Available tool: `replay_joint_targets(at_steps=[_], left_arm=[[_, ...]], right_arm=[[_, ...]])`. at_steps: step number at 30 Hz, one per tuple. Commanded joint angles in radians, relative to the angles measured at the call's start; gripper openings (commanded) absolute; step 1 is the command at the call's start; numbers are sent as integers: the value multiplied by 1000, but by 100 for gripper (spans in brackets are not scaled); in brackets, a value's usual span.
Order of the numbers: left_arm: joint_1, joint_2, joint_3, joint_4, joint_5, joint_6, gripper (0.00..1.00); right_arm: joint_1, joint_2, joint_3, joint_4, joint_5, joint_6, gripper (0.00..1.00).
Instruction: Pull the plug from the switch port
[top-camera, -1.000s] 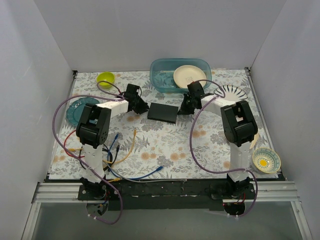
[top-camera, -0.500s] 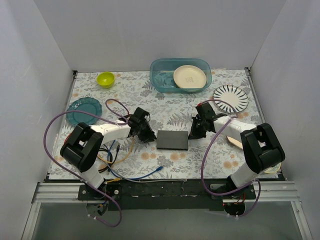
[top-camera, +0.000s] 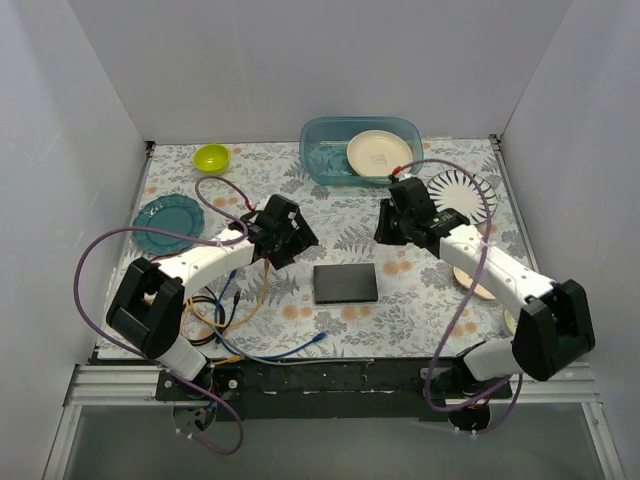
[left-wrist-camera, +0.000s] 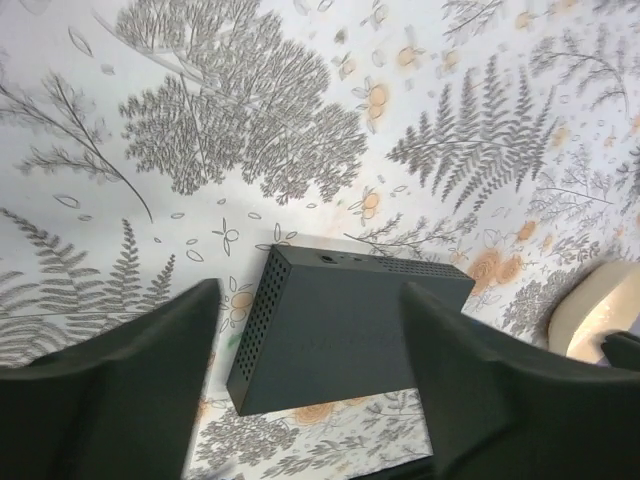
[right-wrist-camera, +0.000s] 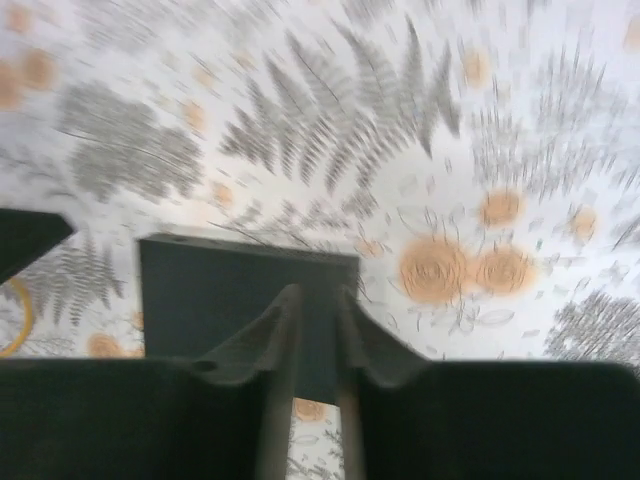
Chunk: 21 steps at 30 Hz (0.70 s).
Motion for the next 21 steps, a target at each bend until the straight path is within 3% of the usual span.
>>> replay_joint_targets(at_steps=[1,2,3,5,7,10,14,17,21], left_arm=[[8,-104,140,-146,-162,53,85],[10,-99,162,-160,-168,55,98],[14,-98,183,-166,-146,76,98],[22,-70,202,-189,-109,89,98],[23,-47,222,-209,-74,119,98],[23,-6,245,-230,-43,196,98],[14,7,237,-229,-29,244,98],[-4,-15,194,-171,54,250,98],[-21,-64,124,-45,103,192,98]], right_arm=[[113,-143,152,-58,203,-85,42],[123,-160,146,-55,189,-78,57],[131,-188,126,-58,185,-62,75],[141,-223,95,-55,188,-35,97],[184,-286,51,-49,243,-52,98],[284,-349,22,-87,522,-143,99],[318,-383,19,-211,719,-207,99],[316,-422,0,-286,781,-152,99],[316,-549,-119,-245,726,-115,99]])
